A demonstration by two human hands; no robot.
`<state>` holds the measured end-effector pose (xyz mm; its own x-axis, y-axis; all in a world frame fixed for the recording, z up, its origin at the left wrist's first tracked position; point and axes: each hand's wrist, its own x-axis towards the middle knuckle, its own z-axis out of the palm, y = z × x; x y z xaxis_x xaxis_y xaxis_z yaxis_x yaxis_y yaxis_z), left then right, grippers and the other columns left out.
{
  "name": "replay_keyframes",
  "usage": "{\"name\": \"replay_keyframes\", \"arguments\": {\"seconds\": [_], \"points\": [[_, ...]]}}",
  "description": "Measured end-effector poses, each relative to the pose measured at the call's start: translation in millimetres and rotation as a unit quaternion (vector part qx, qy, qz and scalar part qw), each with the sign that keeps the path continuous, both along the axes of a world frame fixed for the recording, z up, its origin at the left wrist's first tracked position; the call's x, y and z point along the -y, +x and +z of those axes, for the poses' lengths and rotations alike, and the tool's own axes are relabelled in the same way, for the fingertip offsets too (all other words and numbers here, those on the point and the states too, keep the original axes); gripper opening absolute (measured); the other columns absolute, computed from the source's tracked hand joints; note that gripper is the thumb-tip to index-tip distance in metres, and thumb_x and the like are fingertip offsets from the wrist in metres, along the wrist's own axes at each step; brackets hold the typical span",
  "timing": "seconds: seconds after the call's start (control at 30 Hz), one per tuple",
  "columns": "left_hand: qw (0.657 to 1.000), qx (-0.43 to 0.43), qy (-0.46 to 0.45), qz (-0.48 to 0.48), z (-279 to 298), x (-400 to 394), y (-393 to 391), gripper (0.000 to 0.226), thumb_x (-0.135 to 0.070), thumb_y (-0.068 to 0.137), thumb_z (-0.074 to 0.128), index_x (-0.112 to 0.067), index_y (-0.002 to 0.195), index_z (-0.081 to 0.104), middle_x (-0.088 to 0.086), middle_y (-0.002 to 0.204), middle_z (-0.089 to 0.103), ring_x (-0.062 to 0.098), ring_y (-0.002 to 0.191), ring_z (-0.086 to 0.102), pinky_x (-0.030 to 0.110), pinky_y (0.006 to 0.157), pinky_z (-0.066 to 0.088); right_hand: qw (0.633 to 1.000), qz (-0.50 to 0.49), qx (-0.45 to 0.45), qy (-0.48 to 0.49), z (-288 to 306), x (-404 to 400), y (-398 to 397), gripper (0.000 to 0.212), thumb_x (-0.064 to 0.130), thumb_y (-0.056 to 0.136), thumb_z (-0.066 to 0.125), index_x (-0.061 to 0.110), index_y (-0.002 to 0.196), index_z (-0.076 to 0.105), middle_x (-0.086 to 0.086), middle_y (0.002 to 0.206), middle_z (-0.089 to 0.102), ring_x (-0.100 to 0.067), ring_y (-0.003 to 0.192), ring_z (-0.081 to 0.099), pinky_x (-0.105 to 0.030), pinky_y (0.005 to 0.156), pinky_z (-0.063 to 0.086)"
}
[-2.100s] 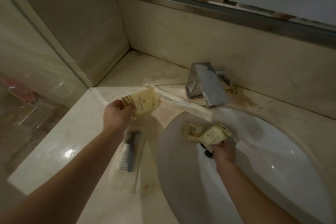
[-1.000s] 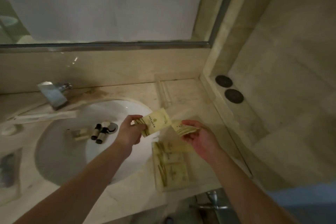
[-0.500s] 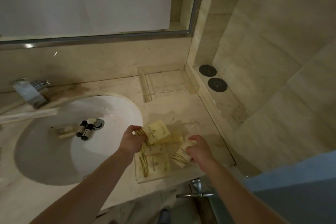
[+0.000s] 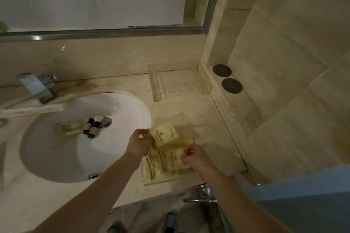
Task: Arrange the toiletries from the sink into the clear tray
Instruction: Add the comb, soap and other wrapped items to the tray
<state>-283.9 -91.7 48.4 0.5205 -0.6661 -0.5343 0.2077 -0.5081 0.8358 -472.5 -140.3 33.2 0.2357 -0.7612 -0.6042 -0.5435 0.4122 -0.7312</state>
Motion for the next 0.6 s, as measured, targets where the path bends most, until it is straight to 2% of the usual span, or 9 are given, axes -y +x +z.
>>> {"name": "replay_keyframes", "arguments": {"seconds": [0.13, 0.33, 0.4, 0.47, 0.53, 0.6], "points": [[1.0, 0.004, -0.003, 0.002, 2, -6, 8, 0.025, 0.003, 0.085, 0.054, -0.017, 0.099, 0.055, 0.007, 0.066, 0.048, 0.018, 0.052, 0.038, 0.027, 0.047, 0.03, 0.995, 0.086, -0.039, -0.028, -6, -6, 14, 0.022, 0.012, 0.073, 0.07, 0.023, 0.079, 0.052, 0.002, 0.08, 0.059, -0.011, 0.067, 0.055, -0.024, 0.057, 0.045], [1.0, 0.013, -0.01, -0.015, 2, -16, 16, 0.024, 0.004, 0.084, 0.056, -0.017, 0.096, 0.058, 0.008, 0.063, 0.048, 0.018, 0.053, 0.037, 0.026, 0.046, 0.029, 0.974, 0.169, -0.116, -0.099, -12, -9, 29, 0.027, 0.023, 0.071, 0.073, 0.028, 0.073, 0.048, 0.007, 0.075, 0.056, -0.012, 0.068, 0.056, -0.034, 0.068, 0.053], [0.999, 0.018, -0.01, -0.028, 2, -17, 18, 0.026, 0.004, 0.084, 0.057, -0.019, 0.094, 0.059, 0.009, 0.065, 0.049, 0.018, 0.051, 0.037, 0.024, 0.044, 0.029, 0.959, 0.195, -0.157, -0.131, -12, -11, 32, 0.026, 0.033, 0.071, 0.074, 0.03, 0.083, 0.051, 0.009, 0.085, 0.061, -0.013, 0.08, 0.061, -0.037, 0.075, 0.056], [0.999, 0.025, -0.008, -0.045, 3, -19, 19, 0.026, 0.004, 0.084, 0.058, -0.019, 0.097, 0.06, 0.01, 0.069, 0.05, 0.017, 0.05, 0.037, 0.022, 0.042, 0.03, 0.951, 0.206, -0.182, -0.14, -11, -12, 36, 0.039, 0.039, 0.071, 0.075, 0.029, 0.101, 0.053, 0.01, 0.098, 0.062, -0.013, 0.092, 0.062, -0.036, 0.081, 0.054], [0.998, 0.029, -0.005, -0.064, 3, -19, 21, 0.027, 0.003, 0.084, 0.059, -0.019, 0.101, 0.06, 0.01, 0.071, 0.052, 0.017, 0.049, 0.036, 0.022, 0.042, 0.031, 0.953, 0.196, -0.18, -0.142, -11, -11, 37, 0.047, 0.04, 0.069, 0.076, 0.028, 0.108, 0.051, 0.01, 0.103, 0.059, -0.013, 0.097, 0.06, -0.036, 0.082, 0.053], [0.996, 0.033, 0.0, -0.077, 2, -19, 20, 0.027, 0.002, 0.084, 0.06, -0.018, 0.102, 0.06, 0.008, 0.071, 0.053, 0.015, 0.048, 0.038, 0.021, 0.043, 0.032, 0.962, 0.163, -0.15, -0.161, -10, -7, 35, 0.038, 0.035, 0.075, 0.07, 0.028, 0.108, 0.052, 0.01, 0.104, 0.058, -0.013, 0.095, 0.06, -0.035, 0.081, 0.054]]}}
